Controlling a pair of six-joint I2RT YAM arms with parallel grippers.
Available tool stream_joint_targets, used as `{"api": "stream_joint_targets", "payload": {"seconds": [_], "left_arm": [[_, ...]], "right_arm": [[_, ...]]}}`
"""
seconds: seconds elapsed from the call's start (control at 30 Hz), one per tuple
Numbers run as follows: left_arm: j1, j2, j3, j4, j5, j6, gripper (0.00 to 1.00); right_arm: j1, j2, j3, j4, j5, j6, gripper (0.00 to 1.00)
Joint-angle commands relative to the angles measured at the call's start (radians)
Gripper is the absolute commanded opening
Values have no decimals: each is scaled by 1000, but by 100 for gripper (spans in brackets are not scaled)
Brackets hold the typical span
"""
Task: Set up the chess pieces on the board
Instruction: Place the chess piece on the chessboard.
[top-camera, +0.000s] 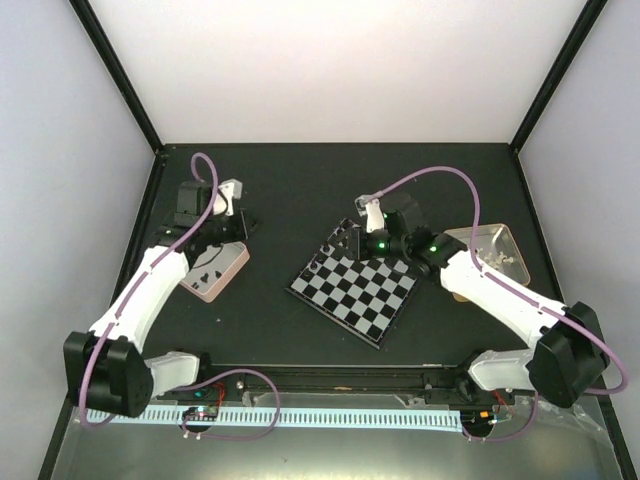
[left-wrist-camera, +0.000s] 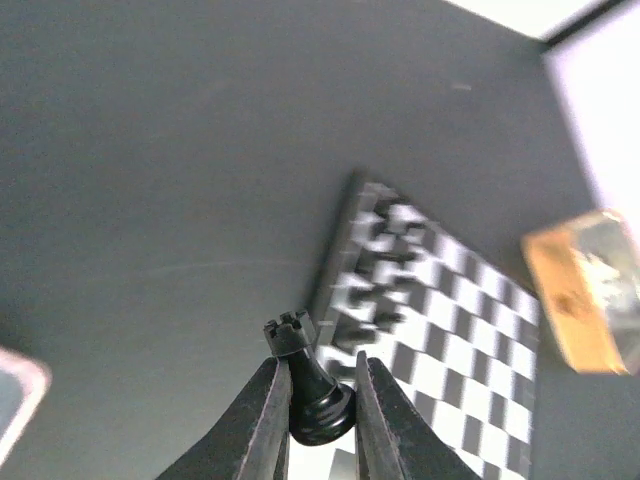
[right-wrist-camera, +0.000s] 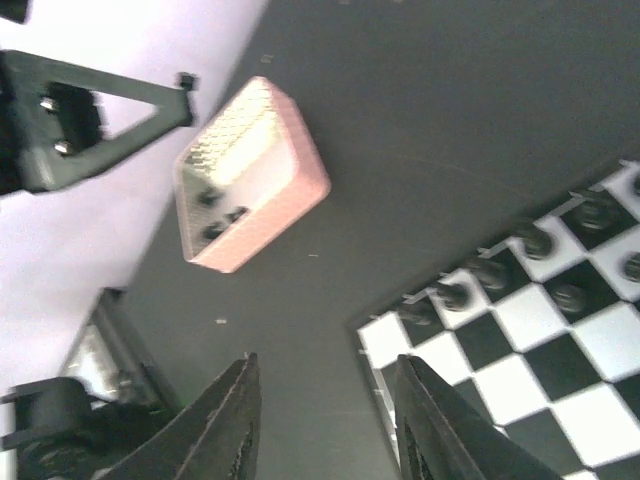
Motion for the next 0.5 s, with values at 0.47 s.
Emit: {"api": "stream_joint_targets", "payload": {"seconds": [0.47], "left_arm": [[-204, -157, -3, 455, 788, 172, 17]], "right_arm": [[13, -46, 180, 211, -442, 174, 48]]}}
